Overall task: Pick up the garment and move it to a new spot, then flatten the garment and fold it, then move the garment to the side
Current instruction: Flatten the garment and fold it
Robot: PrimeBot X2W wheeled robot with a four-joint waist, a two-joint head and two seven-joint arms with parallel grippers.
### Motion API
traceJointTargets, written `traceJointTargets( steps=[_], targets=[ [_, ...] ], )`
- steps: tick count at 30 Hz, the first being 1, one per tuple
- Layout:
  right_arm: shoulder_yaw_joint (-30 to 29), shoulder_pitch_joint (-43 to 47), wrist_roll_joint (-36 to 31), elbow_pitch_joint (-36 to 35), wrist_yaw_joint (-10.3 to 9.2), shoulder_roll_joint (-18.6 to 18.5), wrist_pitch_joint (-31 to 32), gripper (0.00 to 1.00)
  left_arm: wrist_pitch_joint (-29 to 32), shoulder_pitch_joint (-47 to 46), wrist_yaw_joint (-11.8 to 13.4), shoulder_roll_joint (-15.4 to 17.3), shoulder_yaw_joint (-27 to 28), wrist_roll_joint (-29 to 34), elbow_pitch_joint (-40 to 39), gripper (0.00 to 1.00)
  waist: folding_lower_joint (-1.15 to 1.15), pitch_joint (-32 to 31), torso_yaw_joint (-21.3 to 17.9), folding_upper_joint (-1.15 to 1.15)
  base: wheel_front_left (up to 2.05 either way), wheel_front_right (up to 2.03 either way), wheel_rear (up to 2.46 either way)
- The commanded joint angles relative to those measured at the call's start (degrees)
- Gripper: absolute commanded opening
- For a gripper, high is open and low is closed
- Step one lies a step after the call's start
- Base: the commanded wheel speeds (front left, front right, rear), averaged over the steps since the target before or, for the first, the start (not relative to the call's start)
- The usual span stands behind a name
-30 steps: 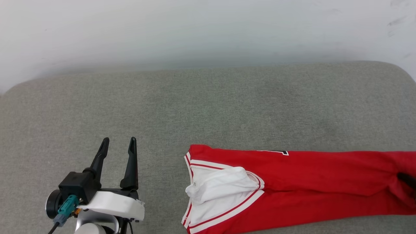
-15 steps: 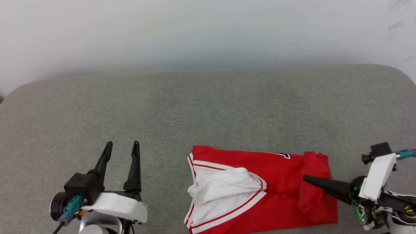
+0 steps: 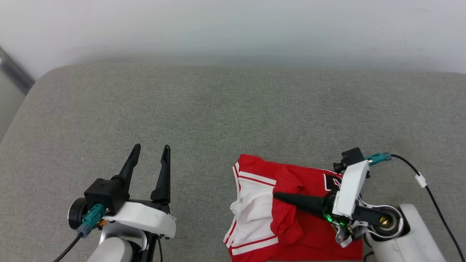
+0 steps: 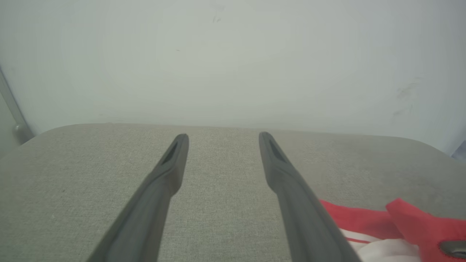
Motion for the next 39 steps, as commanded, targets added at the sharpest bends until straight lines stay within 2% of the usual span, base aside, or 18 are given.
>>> traceJointTargets(
  steps=[1,2,3,4,5,6,10,13,17,20,23,25,28,32,33,39],
  targets=[
    [2.30,-1.47,0.34,1.38,0.00,0.09,-2.75,0.00,-0.24,-0.80,-0.32,-0.42,-0.09,0.24,0.26,1.00,0.00,0.99,1.01,0.00,0.00,0.00,0.00],
    [3.95,-1.94,0.00,2.60,0.00,0.10,-4.44,0.00,-0.31,-0.97,-0.30,-0.51,-0.09,0.20,0.43,1.00,0.00,1.11,1.24,0.00,0.00,0.00,0.00],
    [5.65,-2.47,-0.62,3.50,0.00,0.11,-5.88,0.05,-0.32,-1.16,-0.42,-0.53,-0.12,0.11,0.62,1.00,0.00,1.33,1.51,0.00,0.00,0.00,0.00],
    [7.02,-3.07,-0.59,4.26,0.00,0.14,-7.39,0.40,-0.39,-1.40,-0.53,-0.61,-0.19,0.11,0.76,1.00,0.00,1.58,1.77,0.00,0.00,0.00,0.00],
    [8.21,-3.59,0.00,4.99,0.00,0.10,-8.69,0.92,-0.47,-1.51,-0.67,-0.70,-0.20,0.09,0.99,1.00,0.00,1.69,1.93,0.00,0.00,0.00,0.00],
    [9.32,-4.06,0.31,5.54,0.00,0.09,-9.73,1.00,-0.44,-1.52,-0.82,-0.77,-0.23,0.03,1.21,1.00,0.00,1.76,2.07,0.00,0.00,0.00,0.00],
    [13.19,-6.19,-1.09,5.89,0.00,0.07,-12.30,1.00,-0.23,-1.56,-1.05,-0.81,-0.22,-0.59,2.31,1.00,0.00,1.74,2.05,0.00,0.00,0.00,0.00],
    [16.23,-7.63,-3.59,4.00,0.00,-1.58,-13.48,1.00,-0.30,-1.31,-1.16,-0.50,-0.05,-0.85,2.77,1.00,0.00,1.30,1.55,0.00,0.00,0.00,0.00],
    [21.89,-8.82,-9.42,-1.23,0.00,-5.84,-16.99,1.00,-0.39,-0.79,-1.12,-0.06,0.31,-1.00,3.10,1.00,0.00,0.36,0.56,0.00,0.00,0.00,0.00],
    [27.39,-10.08,-17.92,-4.87,0.00,-10.73,-23.02,1.00,-0.53,-0.55,-0.77,0.23,0.75,-1.12,3.08,1.00,0.00,-0.11,-0.64,0.00,0.00,0.00,0.00],
    [29.41,-10.76,-25.51,-5.98,0.00,-14.63,-30.37,1.00,-0.70,0.00,-0.38,0.30,1.26,-1.37,3.31,1.00,0.00,-0.89,-1.73,0.00,0.00,0.00,0.00],
    [29.41,-10.61,-27.60,-5.68,0.00,-15.62,-32.65,1.00,-0.66,0.32,-0.30,0.23,1.29,-1.43,3.38,1.00,0.00,-1.40,-2.19,0.00,0.00,0.00,0.00],
    [27.52,-8.43,-31.28,-5.01,-0.01,-17.28,-38.02,1.00,-0.83,1.35,0.09,0.53,1.73,-1.52,3.47,1.00,0.00,-2.79,-3.49,0.00,0.00,0.00,0.00],
    [22.24,-5.17,-36.92,-5.28,-0.01,-18.98,-44.81,1.00,-0.93,2.88,0.50,1.13,2.28,-1.88,3.63,1.00,0.00,-4.68,-5.03,0.00,0.00,0.00,0.00],
    [16.43,-1.71,-42.02,-6.67,-0.01,-18.98,-49.96,1.00,-1.09,4.00,0.75,1.67,2.81,-1.70,3.69,1.00,0.00,-6.03,-5.94,0.00,0.00,0.00,0.00],
    [4.10,6.48,-50.51,-12.80,-0.01,-15.37,-57.98,1.00,-1.17,6.14,1.31,2.21,3.88,-1.26,4.09,1.00,0.00,-7.56,-7.37,0.00,0.00,0.00,0.00]
  ],
)
